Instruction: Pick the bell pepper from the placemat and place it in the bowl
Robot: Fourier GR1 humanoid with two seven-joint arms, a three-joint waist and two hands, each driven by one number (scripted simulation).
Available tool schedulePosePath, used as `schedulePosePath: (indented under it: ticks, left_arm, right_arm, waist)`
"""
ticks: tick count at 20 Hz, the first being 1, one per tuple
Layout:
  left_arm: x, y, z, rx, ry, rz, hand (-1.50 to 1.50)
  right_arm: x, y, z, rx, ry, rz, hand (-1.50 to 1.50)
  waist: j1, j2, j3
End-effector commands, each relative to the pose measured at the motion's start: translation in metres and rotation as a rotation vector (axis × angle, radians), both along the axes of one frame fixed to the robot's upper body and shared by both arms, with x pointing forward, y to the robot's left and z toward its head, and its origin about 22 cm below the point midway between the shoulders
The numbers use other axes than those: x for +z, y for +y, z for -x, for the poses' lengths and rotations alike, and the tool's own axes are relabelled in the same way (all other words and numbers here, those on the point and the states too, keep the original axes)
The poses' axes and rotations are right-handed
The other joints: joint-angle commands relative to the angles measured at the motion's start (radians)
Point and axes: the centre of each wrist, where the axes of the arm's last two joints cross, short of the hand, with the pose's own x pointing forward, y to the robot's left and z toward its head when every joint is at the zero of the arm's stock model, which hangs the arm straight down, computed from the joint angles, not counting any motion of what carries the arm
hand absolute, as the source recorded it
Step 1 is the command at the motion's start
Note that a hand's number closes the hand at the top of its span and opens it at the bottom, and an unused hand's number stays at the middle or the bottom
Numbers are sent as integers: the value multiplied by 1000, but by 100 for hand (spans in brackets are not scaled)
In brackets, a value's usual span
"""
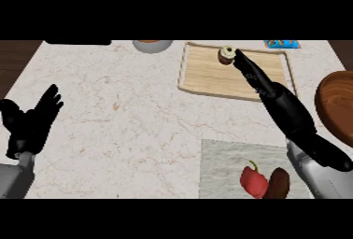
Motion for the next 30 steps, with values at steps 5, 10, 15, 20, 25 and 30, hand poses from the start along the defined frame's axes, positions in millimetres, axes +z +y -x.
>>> schedulePosePath:
  ticks: [5, 10, 15, 20, 25, 30]
  left_arm:
    - [14, -38, -5, -96, -205, 21, 0]
    - [0, -46, 3, -89, -186, 62, 0]
    - [-3, -71, 7, -130, -224, 76, 0]
    - [-8, -88, 19, -174, -238, 76, 0]
    - [-1, -97, 5, -181, -255, 86, 0]
    - [12, -107, 7, -204, -258, 77, 0]
  right_arm:
    - [-92, -8, 42, -543, 386, 77, 150]
    - [-92, -45, 48, -1026, 136, 35, -150]
    - [-112, 24, 101, -1138, -87, -105, -150]
    - [-114, 42, 143, -1301, -218, -48, -150]
    - [-116, 36, 189, -1421, -84, 60, -150]
    - [-90, 41, 211, -1421, 129, 90, -150]
  waist:
    - [-87, 7, -3]
    - [-171, -17, -2]
    - [-116, -2, 0]
    - [-76, 7, -5]
    - [-75, 22, -6]
    - [-44, 28, -5]
